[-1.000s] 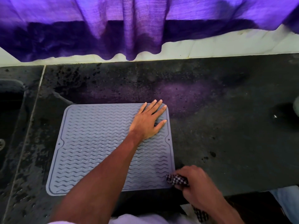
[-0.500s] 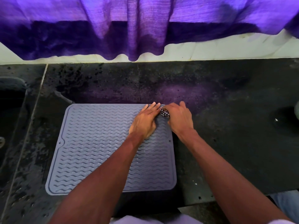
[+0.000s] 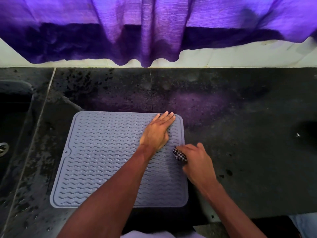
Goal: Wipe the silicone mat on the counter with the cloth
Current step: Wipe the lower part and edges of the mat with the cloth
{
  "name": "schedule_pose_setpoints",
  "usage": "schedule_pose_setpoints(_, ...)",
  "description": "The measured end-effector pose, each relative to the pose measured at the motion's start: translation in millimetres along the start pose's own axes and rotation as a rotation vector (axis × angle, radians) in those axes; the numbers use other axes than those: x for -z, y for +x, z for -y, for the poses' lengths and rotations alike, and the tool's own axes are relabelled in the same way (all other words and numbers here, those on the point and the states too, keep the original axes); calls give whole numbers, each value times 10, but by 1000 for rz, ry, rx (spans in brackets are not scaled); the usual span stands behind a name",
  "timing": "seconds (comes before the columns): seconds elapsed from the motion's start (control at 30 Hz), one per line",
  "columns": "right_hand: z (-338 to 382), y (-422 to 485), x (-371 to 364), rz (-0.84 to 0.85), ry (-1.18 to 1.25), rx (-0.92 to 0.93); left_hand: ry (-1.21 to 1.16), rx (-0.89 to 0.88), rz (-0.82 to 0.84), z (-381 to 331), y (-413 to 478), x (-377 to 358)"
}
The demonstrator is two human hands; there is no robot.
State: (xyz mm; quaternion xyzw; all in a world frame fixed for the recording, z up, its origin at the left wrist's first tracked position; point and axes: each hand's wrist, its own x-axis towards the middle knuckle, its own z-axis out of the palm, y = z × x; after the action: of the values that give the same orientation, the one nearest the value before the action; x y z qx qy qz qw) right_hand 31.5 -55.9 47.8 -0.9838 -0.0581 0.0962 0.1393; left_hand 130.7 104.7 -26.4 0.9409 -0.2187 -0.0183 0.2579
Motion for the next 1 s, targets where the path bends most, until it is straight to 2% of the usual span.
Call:
schedule_pose_setpoints(0.17, 111, -373, -96, 24, -1, -7, 16, 0, 4, 8, -2, -2)
schedule_pose_setpoints(0.27, 153, -413, 33, 123, 5, 3, 16, -1, 6, 12, 2, -3)
schedule_pose_setpoints(0.37, 130, -229, 247, 262, 7, -87, 15, 5, 17, -1, 4, 2)
schedule_pose_setpoints(0.43, 132, -62, 321, 216, 19, -123, 14, 11, 24, -8, 7, 3)
schedule_pose_setpoints(0.57, 220, 74, 242, 80, -24, -67, -3, 10, 13, 4, 6, 2)
schedule_pose_setpoints(0.77, 68, -327, -105, 1, -24, -3, 8, 14, 14, 2, -6, 20)
schedule_pose_setpoints(1.0, 97, -827, -256, 39, 51, -47, 25, 28, 25, -12, -20, 57)
